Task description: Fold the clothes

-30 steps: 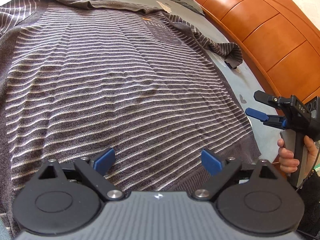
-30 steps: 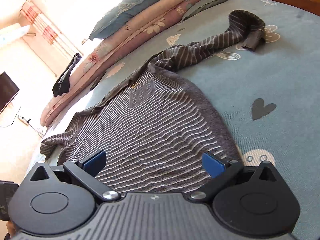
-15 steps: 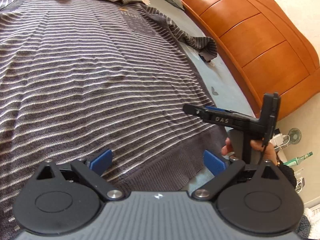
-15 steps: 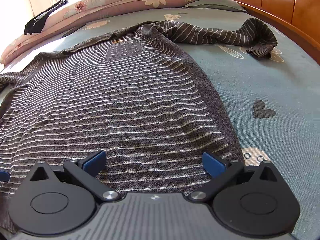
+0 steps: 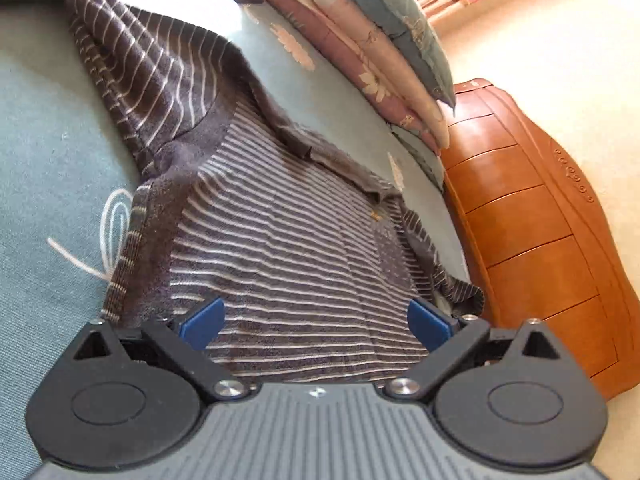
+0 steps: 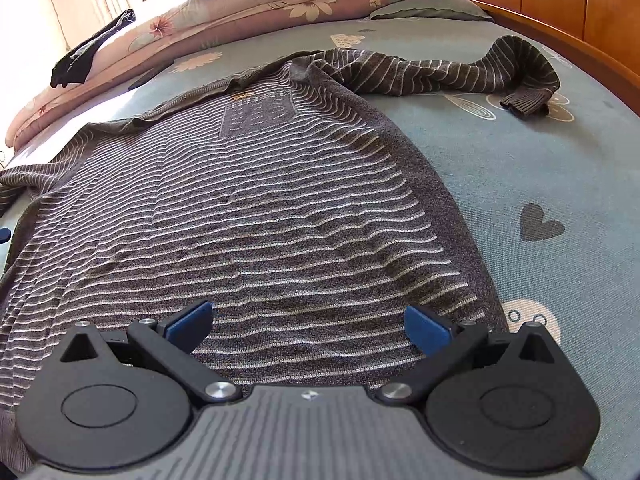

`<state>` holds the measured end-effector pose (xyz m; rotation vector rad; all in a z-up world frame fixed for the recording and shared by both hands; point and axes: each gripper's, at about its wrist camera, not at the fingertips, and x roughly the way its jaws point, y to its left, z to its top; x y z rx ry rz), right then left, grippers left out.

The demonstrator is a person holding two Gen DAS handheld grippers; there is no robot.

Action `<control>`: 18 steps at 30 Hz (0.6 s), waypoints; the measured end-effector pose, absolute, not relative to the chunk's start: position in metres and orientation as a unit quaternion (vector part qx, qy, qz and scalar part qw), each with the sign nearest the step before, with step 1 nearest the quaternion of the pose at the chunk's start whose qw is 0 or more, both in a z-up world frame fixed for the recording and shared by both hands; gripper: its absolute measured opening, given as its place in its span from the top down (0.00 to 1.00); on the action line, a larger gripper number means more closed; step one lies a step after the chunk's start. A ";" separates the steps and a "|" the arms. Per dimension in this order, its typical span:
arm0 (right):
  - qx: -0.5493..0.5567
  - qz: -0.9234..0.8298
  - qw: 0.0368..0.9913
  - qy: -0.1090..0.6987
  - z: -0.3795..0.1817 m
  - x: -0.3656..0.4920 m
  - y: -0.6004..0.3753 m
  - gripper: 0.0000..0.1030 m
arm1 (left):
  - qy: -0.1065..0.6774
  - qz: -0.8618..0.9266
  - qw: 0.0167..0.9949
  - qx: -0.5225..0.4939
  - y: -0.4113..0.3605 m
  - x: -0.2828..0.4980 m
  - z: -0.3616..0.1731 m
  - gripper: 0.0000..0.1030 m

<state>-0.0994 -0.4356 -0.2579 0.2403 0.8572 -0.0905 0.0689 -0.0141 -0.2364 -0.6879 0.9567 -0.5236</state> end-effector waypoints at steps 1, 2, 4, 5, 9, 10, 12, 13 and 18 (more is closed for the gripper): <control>0.108 -0.044 0.902 0.416 -0.258 -0.099 -0.433 0.00 | 0.452 -0.228 0.803 -0.315 -0.015 0.071 -0.243 0.06; 0.100 -0.044 0.902 0.418 -0.259 -0.098 -0.431 0.00 | 0.452 -0.209 0.810 -0.308 -0.013 0.074 -0.249 0.06; 0.087 -0.047 0.902 0.421 -0.260 -0.097 -0.427 0.00 | 0.441 -0.178 0.828 -0.297 -0.009 0.078 -0.260 0.06; 0.081 -0.048 0.902 0.422 -0.261 -0.096 -0.425 0.00 | 0.430 -0.174 0.830 -0.310 -0.006 0.079 -0.262 0.06; 0.071 -0.041 0.904 0.420 -0.259 -0.097 -0.419 0.00 | 0.408 -0.149 0.845 -0.313 -0.001 0.078 -0.259 0.06; 0.075 -0.038 0.904 0.418 -0.257 -0.098 -0.419 0.00 | 0.409 -0.145 0.848 -0.305 -0.002 0.076 -0.256 0.06; 0.084 -0.030 0.906 0.415 -0.254 -0.098 -0.419 0.00 | 0.418 -0.173 0.840 -0.299 -0.005 0.074 -0.252 0.06; 0.086 -0.026 0.906 0.414 -0.252 -0.098 -0.417 0.00 | 0.424 -0.197 0.834 -0.295 -0.007 0.072 -0.250 0.06; 0.080 0.006 0.914 0.397 -0.241 -0.093 -0.393 0.00 | 0.470 -0.223 0.817 -0.251 -0.015 0.065 -0.252 0.06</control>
